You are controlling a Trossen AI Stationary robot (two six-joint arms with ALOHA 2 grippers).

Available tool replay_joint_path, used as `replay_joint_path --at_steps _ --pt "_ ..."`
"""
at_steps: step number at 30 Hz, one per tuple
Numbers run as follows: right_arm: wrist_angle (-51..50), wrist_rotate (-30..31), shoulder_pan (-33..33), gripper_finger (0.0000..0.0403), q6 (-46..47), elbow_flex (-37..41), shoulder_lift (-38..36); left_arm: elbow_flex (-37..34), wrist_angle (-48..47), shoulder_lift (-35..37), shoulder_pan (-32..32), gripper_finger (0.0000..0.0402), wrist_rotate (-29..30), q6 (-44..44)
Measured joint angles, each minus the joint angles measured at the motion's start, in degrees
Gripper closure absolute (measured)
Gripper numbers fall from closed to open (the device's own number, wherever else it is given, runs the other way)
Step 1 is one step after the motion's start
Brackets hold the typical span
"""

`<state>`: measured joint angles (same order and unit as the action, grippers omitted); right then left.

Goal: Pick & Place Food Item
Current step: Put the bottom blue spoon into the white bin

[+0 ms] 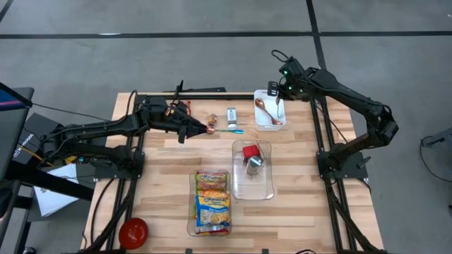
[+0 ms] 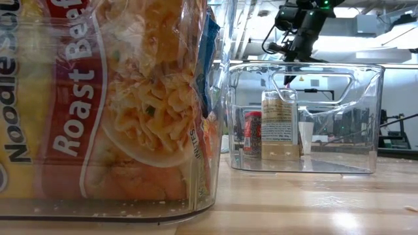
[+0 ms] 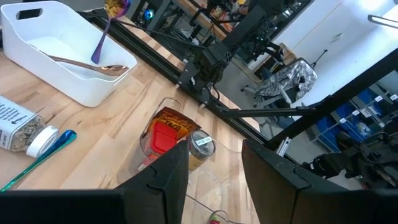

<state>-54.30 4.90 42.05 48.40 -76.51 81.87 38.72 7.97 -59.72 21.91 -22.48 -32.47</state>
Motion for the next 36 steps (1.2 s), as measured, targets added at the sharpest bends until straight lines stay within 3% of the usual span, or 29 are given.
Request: replay_joint_path --at_steps 7,13,21,36 --pt "0.96 -0.09 0.61 0.0389 -1.62 0.0 0.0 0.0 0.0 0.0 -0.53 0.0257 0.01 -2.38" --pt "0.94 -0.33 0.89 0.0338 -4.79 0.0 0.0 0.02 0.02 0.0 -2.71 0.0257 0.26 -2.58" --pt "1.01 1.02 0.89 0.0287 -5.51 0.0 0.0 0.02 0.07 0.0 -5.82 0.0257 5.16 -3.04" --pt "2.85 2.68 4.44 0.028 -8.56 0.0 0.0 0.04 2.59 0.0 -9.32 0.0257 8.86 -5.62"
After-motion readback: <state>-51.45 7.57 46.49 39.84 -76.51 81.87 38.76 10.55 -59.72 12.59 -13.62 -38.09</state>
